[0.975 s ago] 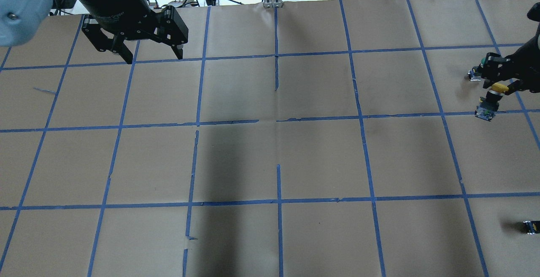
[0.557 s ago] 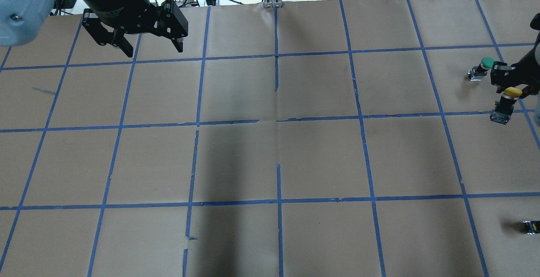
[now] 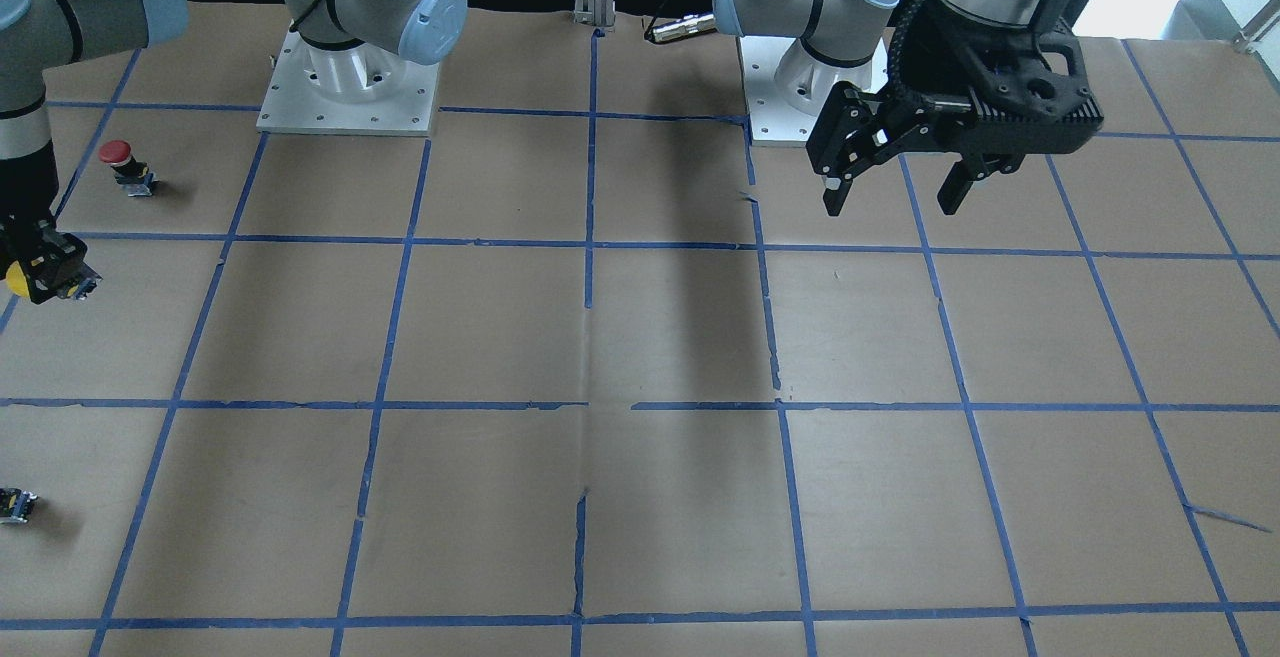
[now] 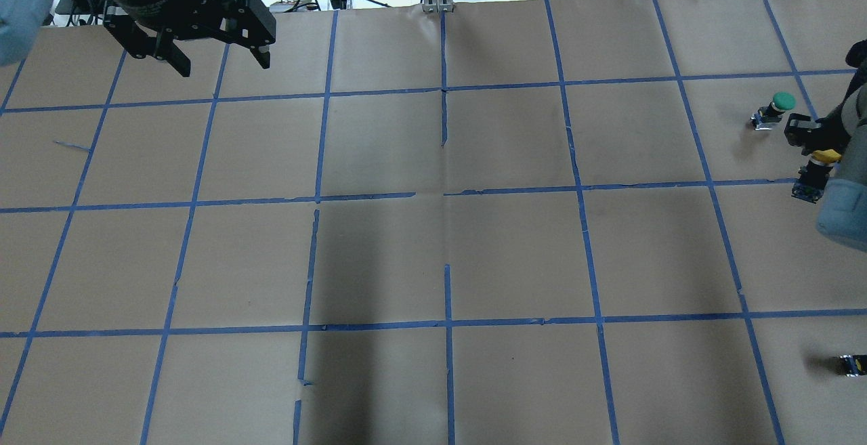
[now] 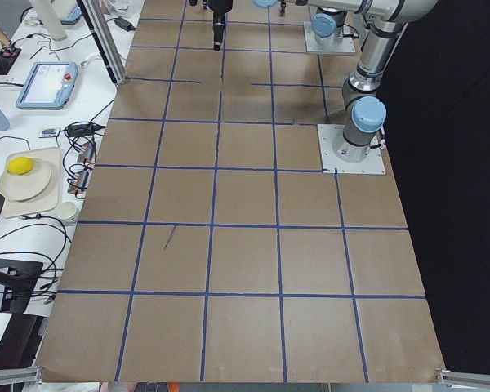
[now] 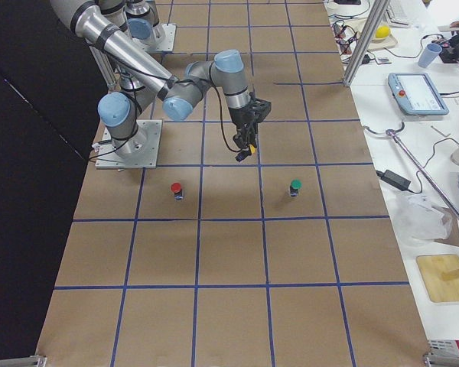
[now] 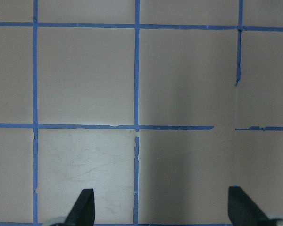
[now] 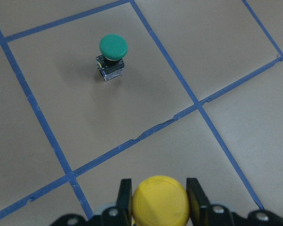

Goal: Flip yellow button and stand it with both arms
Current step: 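Carry the yellow button with the right gripper toward the near table edge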

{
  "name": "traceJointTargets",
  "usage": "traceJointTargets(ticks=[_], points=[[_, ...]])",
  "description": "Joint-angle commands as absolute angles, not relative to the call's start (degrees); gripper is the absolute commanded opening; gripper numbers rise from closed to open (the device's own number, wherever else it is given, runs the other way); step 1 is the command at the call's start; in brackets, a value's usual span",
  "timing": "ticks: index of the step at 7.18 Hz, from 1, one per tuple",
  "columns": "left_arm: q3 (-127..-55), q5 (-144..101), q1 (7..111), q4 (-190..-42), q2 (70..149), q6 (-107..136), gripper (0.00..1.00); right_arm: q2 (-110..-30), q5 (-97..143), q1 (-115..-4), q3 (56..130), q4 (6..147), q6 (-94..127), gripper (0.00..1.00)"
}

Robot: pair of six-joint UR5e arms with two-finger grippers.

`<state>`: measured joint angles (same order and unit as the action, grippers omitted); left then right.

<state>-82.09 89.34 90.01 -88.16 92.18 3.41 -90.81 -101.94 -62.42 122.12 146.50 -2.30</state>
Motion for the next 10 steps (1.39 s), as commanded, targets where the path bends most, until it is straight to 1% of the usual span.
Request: traceJointTargets(ticks=[1, 3, 5, 7, 9, 10], points=[[-83.2, 89.1, 89.5, -88.3, 91.6, 3.4, 1.00, -85.8, -105.0, -62.4, 123.4, 155.1, -1.0, 0.10], [-84.5, 89.3, 89.8, -87.8, 91.1, 3.3, 1.00, -82.5, -106.7, -62.4, 125.9, 165.5, -0.5, 0.10], [-84.3, 89.2, 89.9, -87.8, 91.2, 3.5, 1.00, -81.7, -107.5, -62.4, 131.8, 177.7, -0.8, 0.10], [-83.9, 89.3, 89.8, -87.7, 91.8, 3.5, 1.00, -81.3, -108.3, -62.4, 133.9, 182.2, 2.6, 0.10], [-83.3, 89.1, 89.6, -87.8, 91.7, 3.6, 1.00, -78.6, -108.4, -62.3, 137.3, 191.0, 4.2, 0.10], [-83.2, 89.1, 89.7, -87.8, 91.7, 3.6, 1.00, -77.0, -109.2, -61.7, 137.5, 194.1, 4.7, 0.10]])
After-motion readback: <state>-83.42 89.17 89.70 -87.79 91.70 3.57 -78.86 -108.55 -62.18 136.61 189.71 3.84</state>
